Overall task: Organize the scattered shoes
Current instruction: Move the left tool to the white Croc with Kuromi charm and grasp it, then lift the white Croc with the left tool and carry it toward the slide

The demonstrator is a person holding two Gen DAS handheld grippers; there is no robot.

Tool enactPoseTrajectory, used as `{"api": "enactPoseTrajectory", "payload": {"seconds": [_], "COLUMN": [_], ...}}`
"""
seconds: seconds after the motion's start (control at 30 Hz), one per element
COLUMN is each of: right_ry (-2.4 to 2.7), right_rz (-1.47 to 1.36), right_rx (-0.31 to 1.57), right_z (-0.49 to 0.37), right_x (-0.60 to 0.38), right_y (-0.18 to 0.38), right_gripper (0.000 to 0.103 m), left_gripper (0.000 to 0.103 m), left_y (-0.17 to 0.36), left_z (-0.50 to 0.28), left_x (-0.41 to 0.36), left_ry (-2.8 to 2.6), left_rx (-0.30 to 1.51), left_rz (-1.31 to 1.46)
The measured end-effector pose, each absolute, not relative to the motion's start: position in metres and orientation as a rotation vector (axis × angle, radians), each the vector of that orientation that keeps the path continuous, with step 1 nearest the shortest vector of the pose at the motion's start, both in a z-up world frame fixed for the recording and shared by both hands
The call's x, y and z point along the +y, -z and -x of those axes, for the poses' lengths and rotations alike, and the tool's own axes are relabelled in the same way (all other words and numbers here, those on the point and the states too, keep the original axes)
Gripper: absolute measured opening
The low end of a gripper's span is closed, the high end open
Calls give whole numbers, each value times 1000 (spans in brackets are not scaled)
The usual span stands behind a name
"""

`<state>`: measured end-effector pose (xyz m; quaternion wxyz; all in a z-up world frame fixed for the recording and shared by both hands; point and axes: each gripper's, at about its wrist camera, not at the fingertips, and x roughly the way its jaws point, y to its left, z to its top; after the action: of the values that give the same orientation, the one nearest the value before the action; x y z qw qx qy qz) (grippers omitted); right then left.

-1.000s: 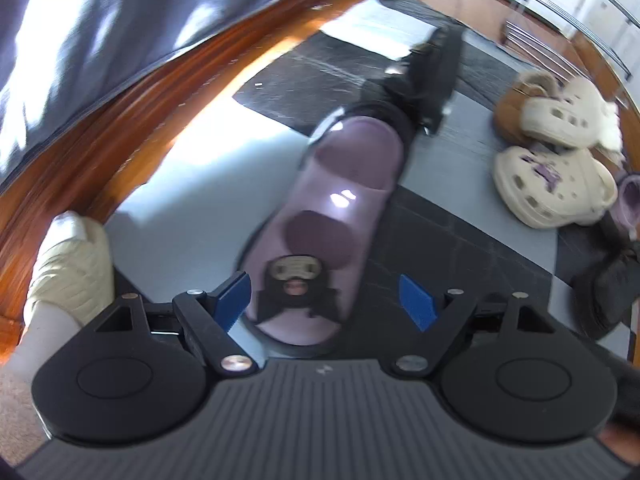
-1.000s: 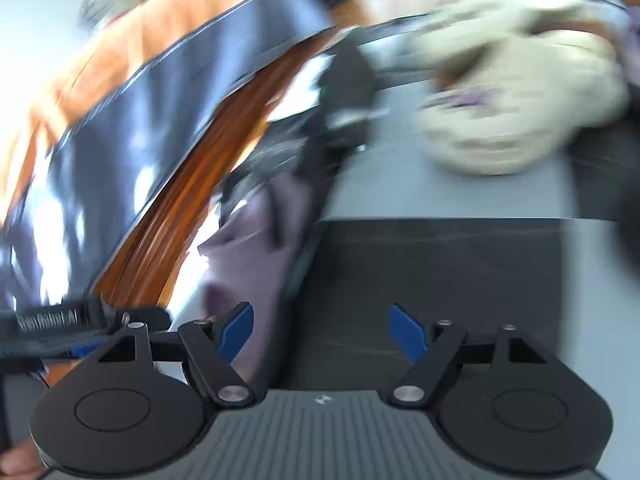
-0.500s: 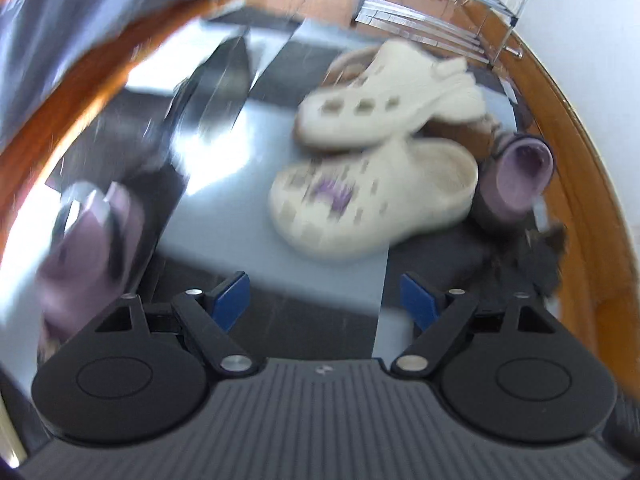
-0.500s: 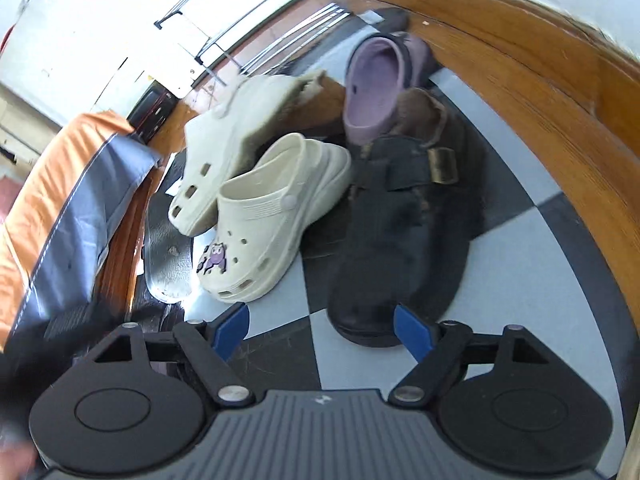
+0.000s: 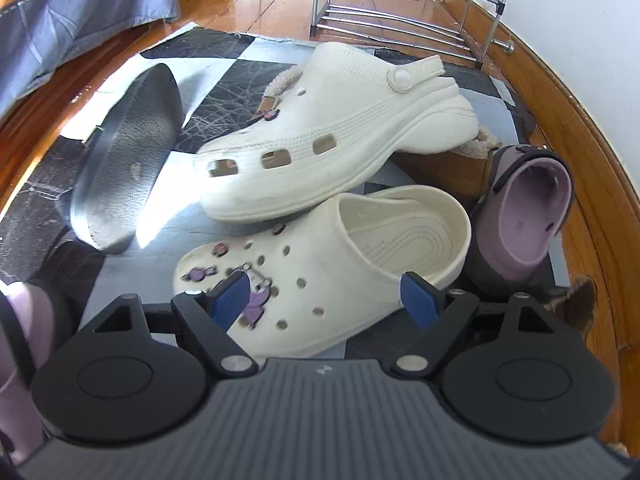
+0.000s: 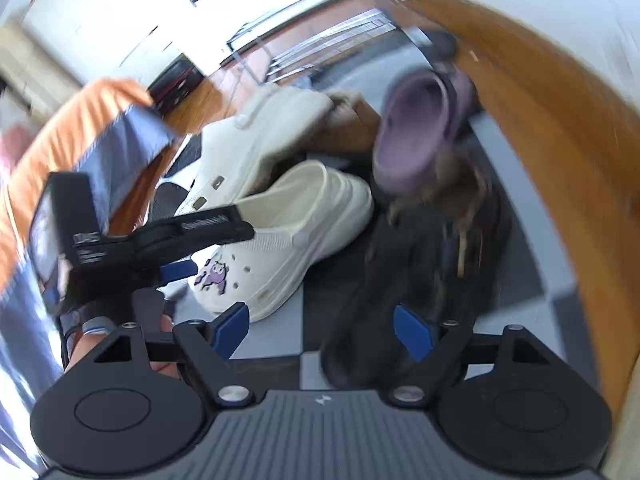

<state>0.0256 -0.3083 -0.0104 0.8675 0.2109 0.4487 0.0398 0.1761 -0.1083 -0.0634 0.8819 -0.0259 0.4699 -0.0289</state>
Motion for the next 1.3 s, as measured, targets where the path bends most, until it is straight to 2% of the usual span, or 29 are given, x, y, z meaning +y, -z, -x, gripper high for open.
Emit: {"api": "enactPoseTrajectory", "payload": {"seconds": [0.1,0.23,0.27,0.3,0.33,0.37,0.4,0.6,0.67,0.77,0.83,0.9,0.93,0.97,1.0,1.03,1.17,1.2,1.3], "right_ry": [-151,-159,-165,-160,-153,-130,-91,-5,5,3,-4,-28,-49,-73,-104,-135,-274,-277,-250], "right_rz": [-336,-349,-366,-395,-420,-439,-465,-548,-568,-580,-582,-564,-546,-526,-503,-480,-309,-271,-337], "right_rx": [948,939,940,936,929,909,876,815,814,818,818,820,821,822,819,813,738,725,751], "right_z": [-44,-37,-34,-30,-26,-21,-14,15,19,18,17,14,12,11,9,7,-5,-11,-16], "right_x": [-298,-288,-287,-285,-284,-285,-286,-297,-302,-306,-308,-306,-304,-301,-298,-294,-272,-268,-271], "right_y": [2,4,7,12,16,18,20,30,31,32,33,34,35,37,38,38,37,37,41], "right_gripper": [82,85,85,85,84,83,83,83,83,83,83,83,83,83,83,83,82,79,75], "left_gripper": [93,95,88,71,66,54,47,22,17,16,24,52,56,51,36,29,22,20,17], "left_y": [75,81,81,80,78,75,72,64,63,63,63,66,68,68,68,68,63,62,62], "left_z": [-191,-198,-197,-196,-194,-194,-193,-186,-179,-173,-171,-171,-172,-172,-172,-172,-166,-163,-153], "left_x": [-107,-100,-97,-95,-94,-96,-99,-98,-95,-98,-101,-102,-102,-101,-100,-99,-113,-115,-118], "left_ry": [55,48,48,62,78,90,98,111,115,131,126,84,64,83,107,131,103,98,89], "left_rx": [1007,1045,1055,1060,1065,1071,1075,1108,1107,1086,1074,1058,1052,1045,1039,1032,1022,1016,992], "left_rz": [79,154,196,230,263,256,240,236,231,183,148,113,99,107,118,130,36,15,-32]}}
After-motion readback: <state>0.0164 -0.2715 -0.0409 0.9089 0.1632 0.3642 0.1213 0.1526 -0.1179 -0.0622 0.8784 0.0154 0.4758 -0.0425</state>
